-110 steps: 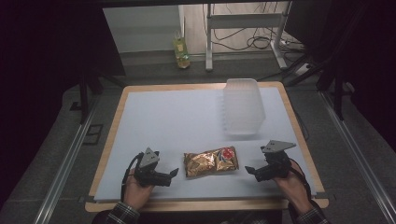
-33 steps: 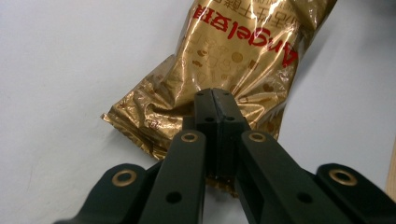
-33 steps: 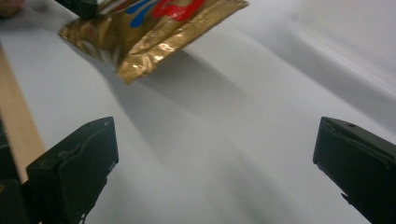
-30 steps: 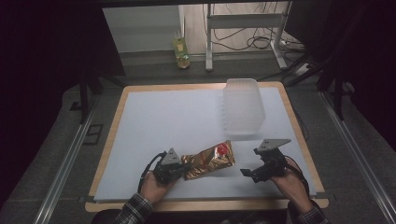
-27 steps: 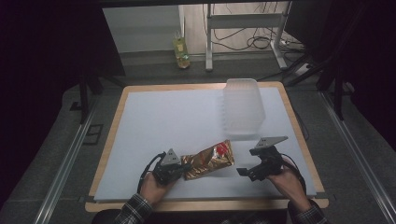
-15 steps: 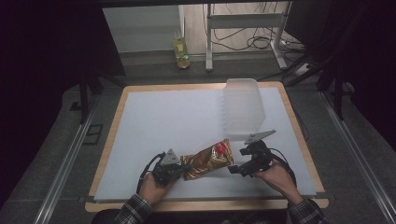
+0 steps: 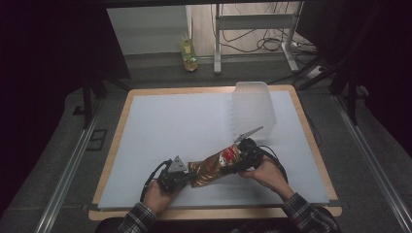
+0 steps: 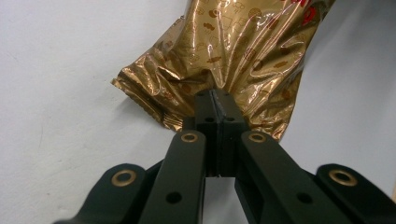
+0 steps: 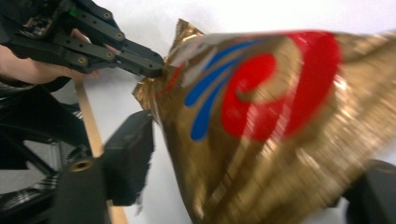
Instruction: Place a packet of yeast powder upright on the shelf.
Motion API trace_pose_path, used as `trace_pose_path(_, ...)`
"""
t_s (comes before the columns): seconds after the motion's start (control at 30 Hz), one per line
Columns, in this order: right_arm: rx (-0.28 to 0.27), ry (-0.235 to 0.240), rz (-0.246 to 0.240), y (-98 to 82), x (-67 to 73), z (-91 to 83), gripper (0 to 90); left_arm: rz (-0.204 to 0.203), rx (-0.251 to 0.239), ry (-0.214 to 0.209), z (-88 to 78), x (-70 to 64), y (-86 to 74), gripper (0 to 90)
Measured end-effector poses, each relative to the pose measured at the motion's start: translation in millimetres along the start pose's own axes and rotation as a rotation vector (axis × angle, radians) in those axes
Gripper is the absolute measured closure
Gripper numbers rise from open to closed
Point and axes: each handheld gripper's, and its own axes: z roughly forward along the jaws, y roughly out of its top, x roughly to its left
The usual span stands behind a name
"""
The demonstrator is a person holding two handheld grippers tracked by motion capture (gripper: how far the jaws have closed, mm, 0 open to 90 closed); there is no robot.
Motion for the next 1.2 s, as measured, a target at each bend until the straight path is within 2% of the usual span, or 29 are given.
trace_pose_path(0.03,0.014,0.001,0.008,3.6,1.1,4.3,35.9,0.0,0.0,-0.002,0.0,0.4,0.0,90.0)
trace_pose_path(0.07,0.014,0.001,0.008,3.6,1.1,4.3,35.9,0.0,0.0,-0.002,0.0,0.4,0.0,90.0)
trace_pose_path(0.13,0.038,0.012,0.005,7.2,1.1,8.6,42.6,-0.002,0.0,-0.003,-0.1,0.4,0.0,90.0)
trace_pose_path(0.2,0.04,0.012,0.005,7.8,0.8,9.1,44.0,-0.001,0.0,-0.001,-0.2,0.3,0.1,90.0)
trace_pose_path(0.23,0.033,0.014,-0.003,8.9,0.8,9.2,48.4,0.001,-0.002,0.001,-0.4,-0.1,-0.1,90.0)
trace_pose_path(0.27,0.033,0.014,-0.003,8.9,0.8,9.2,48.4,0.001,-0.002,0.001,-0.4,-0.1,-0.1,90.0)
trace_pose_path(0.3,0.022,0.031,0.0,9.3,0.2,8.3,54.6,0.003,-0.003,0.002,-0.5,-0.2,-0.1,90.0)
trace_pose_path(0.37,0.018,0.036,0.008,9.3,0.0,7.8,56.9,0.01,-0.006,0.006,-0.9,-0.8,-0.2,90.0)
trace_pose_path(0.43,0.012,0.039,0.002,9.5,0.3,7.3,64.0,0.023,-0.007,0.012,-2.5,-1.8,0.1,89.8)
trace_pose_path(0.5,0.008,0.041,-0.003,9.7,0.7,6.7,65.0,0.028,-0.01,0.021,-3.4,-3.0,0.4,89.7)
trace_pose_path(0.57,0.0,0.046,-0.011,10.8,2.8,4.1,66.8,0.042,-0.011,0.038,-5.0,-4.7,1.5,83.3)
trace_pose_path(0.7,-0.009,0.048,-0.034,12.7,6.0,-1.0,68.5,0.025,-0.041,0.005,-8.0,-5.7,3.8,74.2)
trace_pose_path(0.87,-0.019,0.044,-0.064,15.7,8.0,-6.4,69.2,0.032,-0.064,0.012,-9.8,-8.6,5.5,59.3)
trace_pose_path(0.93,-0.024,0.046,-0.069,17.0,7.8,-8.6,69.3,0.029,-0.078,0.019,-11.2,-8.1,5.8,56.6)
trace_pose_path(0.97,-0.027,0.042,-0.077,18.3,8.4,-11.5,69.4,0.027,-0.085,0.024,-12.0,-7.5,5.8,50.6)
trace_pose_path(1.03,-0.029,0.039,-0.084,18.6,8.6,-12.5,69.4,0.017,-0.098,0.025,-13.6,-5.7,5.7,48.4)
trace_pose_path(1.17,-0.036,0.001,-0.112,21.4,11.2,-20.8,69.5,-0.006,-0.121,0.026,-15.1,-1.5,4.8,35.0)
trace_pose_path(1.2,-0.036,0.001,-0.112,21.4,11.2,-20.8,69.5,-0.009,-0.126,0.027,-15.1,-0.4,4.4,35.0)
